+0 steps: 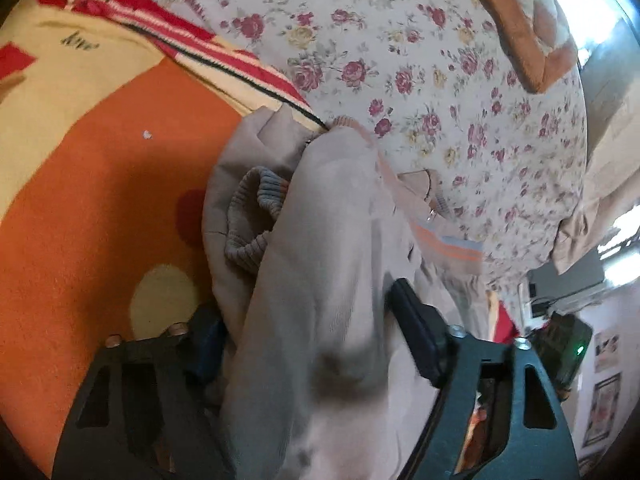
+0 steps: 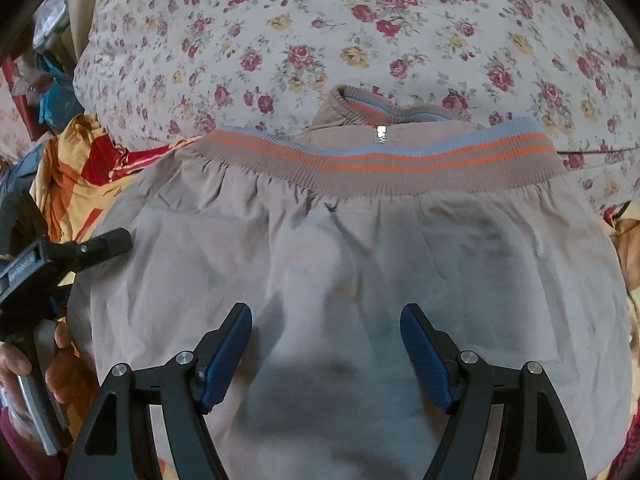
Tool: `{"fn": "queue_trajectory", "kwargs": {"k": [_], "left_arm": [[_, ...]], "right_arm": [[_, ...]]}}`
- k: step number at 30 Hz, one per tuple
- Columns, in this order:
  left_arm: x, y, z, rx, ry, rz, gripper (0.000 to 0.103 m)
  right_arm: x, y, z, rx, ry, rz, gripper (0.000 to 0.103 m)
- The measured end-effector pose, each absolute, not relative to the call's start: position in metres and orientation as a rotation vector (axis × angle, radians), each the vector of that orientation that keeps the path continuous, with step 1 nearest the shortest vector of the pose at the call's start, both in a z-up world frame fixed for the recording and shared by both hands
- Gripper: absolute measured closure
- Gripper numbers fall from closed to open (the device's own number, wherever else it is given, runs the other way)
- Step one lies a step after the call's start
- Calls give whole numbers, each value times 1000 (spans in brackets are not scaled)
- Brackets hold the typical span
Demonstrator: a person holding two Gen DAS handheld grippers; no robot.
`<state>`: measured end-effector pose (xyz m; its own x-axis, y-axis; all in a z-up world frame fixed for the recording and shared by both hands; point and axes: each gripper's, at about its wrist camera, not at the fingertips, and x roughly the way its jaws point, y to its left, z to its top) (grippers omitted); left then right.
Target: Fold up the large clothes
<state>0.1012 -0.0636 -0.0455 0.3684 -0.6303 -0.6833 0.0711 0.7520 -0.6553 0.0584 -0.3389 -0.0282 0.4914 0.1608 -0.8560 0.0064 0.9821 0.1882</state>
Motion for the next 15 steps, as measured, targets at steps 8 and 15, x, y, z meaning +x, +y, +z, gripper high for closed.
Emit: {"fn": "queue_trajectory", "kwargs": {"k": [8,15], "left_arm": [[101,-71,-47,-524,1133,-437,36],[101,-69,-48,-527,1136,-436,36]], "right_arm": [[55,-352,-33,202,1070,82,28],[53,-349,-25,176,1056,73,29]]}}
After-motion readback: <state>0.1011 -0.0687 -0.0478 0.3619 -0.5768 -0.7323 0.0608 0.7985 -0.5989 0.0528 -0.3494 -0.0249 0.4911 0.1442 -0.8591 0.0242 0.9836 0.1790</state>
